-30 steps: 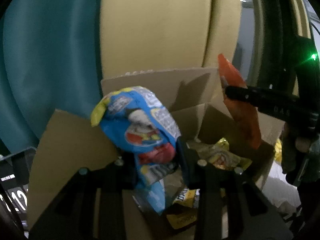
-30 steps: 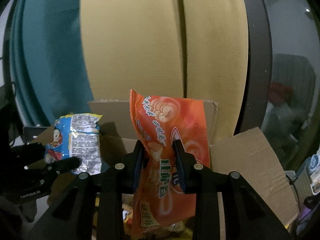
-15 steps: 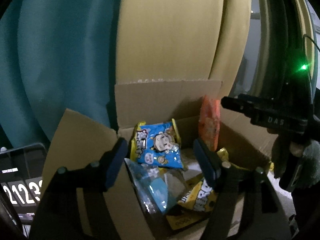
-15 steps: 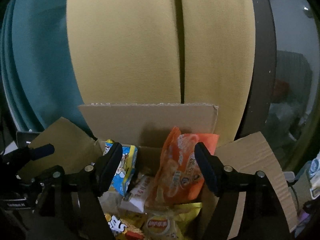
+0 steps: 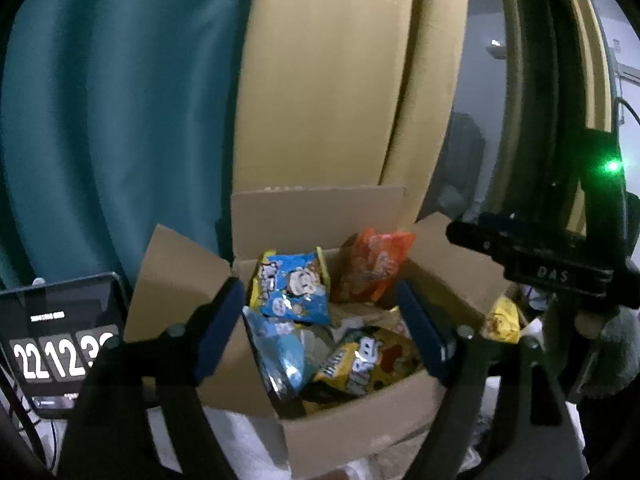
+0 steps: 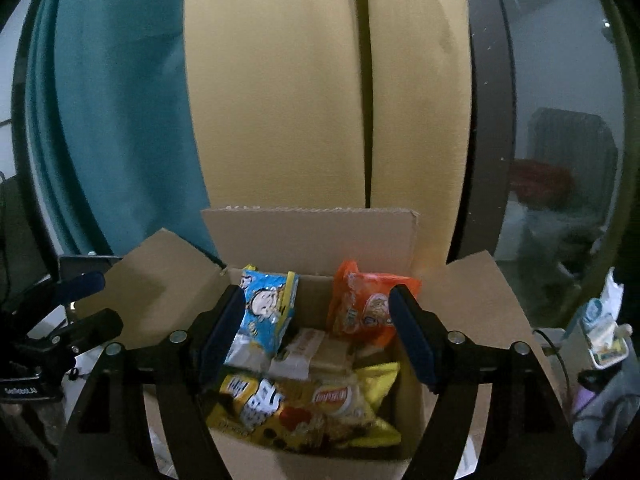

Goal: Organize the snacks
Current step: 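Move both tools back to the bread packs on the table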

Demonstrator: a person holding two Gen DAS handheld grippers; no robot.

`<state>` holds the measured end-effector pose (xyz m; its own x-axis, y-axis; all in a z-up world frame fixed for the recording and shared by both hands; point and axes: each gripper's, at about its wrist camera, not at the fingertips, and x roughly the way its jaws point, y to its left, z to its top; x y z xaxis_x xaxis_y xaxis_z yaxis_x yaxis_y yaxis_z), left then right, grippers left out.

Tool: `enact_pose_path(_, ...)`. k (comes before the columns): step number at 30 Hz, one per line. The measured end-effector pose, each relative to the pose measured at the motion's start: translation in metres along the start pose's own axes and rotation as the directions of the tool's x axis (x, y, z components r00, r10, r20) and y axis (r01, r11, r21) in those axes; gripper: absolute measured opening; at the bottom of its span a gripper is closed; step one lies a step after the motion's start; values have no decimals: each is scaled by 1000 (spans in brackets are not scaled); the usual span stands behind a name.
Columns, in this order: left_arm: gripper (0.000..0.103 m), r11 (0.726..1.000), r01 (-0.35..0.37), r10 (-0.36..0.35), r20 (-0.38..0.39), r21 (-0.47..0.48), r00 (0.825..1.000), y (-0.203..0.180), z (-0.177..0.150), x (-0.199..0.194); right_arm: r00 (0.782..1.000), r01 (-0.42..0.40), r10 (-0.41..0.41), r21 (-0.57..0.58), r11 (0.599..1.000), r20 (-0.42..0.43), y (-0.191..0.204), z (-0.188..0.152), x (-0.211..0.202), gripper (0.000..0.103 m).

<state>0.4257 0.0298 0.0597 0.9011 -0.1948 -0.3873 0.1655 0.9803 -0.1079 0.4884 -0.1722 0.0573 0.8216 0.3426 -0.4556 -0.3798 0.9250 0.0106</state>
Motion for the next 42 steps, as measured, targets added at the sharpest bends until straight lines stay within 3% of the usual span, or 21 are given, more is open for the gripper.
enact_pose_path(18, 83, 998, 36, -36, 10, -45, 999, -32, -37, -63, 1000, -9, 9, 23, 1000, -2, 19, -56, -91, 77)
enact_pose_path(29, 83, 999, 26, -28, -55, -48, 998, -51, -72, -70, 999, -1, 4, 60, 998, -37, 6, -102, -124, 77)
enact_pose_path(42, 83, 995, -33, 17, -177, -92, 984, -67, -126, -54, 993, -38, 55, 151, 988, -106, -25, -152, -124, 77)
